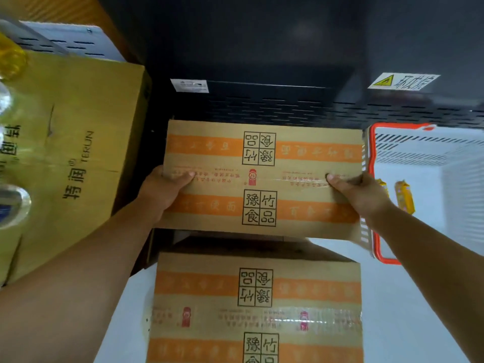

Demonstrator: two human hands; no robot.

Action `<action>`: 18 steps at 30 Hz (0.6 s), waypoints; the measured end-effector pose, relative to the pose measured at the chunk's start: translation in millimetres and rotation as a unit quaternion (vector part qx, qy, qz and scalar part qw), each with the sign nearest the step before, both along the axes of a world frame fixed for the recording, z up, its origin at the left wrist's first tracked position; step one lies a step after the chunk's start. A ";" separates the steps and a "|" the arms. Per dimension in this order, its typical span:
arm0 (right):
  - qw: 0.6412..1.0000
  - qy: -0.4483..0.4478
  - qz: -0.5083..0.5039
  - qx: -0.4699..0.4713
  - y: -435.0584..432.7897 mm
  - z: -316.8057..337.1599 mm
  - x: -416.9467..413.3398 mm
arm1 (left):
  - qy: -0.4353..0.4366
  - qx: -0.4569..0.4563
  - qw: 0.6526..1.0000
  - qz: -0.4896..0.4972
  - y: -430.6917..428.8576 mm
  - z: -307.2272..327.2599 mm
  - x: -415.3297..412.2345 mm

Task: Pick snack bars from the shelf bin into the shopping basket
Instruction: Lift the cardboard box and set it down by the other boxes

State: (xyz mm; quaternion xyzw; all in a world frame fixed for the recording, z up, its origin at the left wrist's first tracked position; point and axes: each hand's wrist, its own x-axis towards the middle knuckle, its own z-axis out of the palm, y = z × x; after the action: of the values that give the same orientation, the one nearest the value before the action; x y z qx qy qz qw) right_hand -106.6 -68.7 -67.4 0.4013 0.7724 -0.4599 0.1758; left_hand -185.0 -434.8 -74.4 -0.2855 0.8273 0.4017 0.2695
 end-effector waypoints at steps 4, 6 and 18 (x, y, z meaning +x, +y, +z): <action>1.000 -0.012 -0.014 0.011 3.6 -17.9 -9.3 | 0.004 0.012 1.000 0.009 5.0 -12.8 -6.3; 0.999 -0.020 -0.005 0.033 4.1 -20.7 -14.2 | 0.009 0.008 1.000 0.009 6.3 -16.0 -9.2; 0.987 -0.012 0.060 0.147 -12.8 19.9 45.0 | 0.071 -0.165 0.976 -0.121 8.4 30.9 55.3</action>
State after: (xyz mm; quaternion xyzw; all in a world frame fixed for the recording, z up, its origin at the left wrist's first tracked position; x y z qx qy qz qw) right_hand -61.6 -81.5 -47.5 0.3809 0.8523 -0.3249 0.1511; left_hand -129.7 -426.5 -43.6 -0.1944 0.9278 0.2429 0.2060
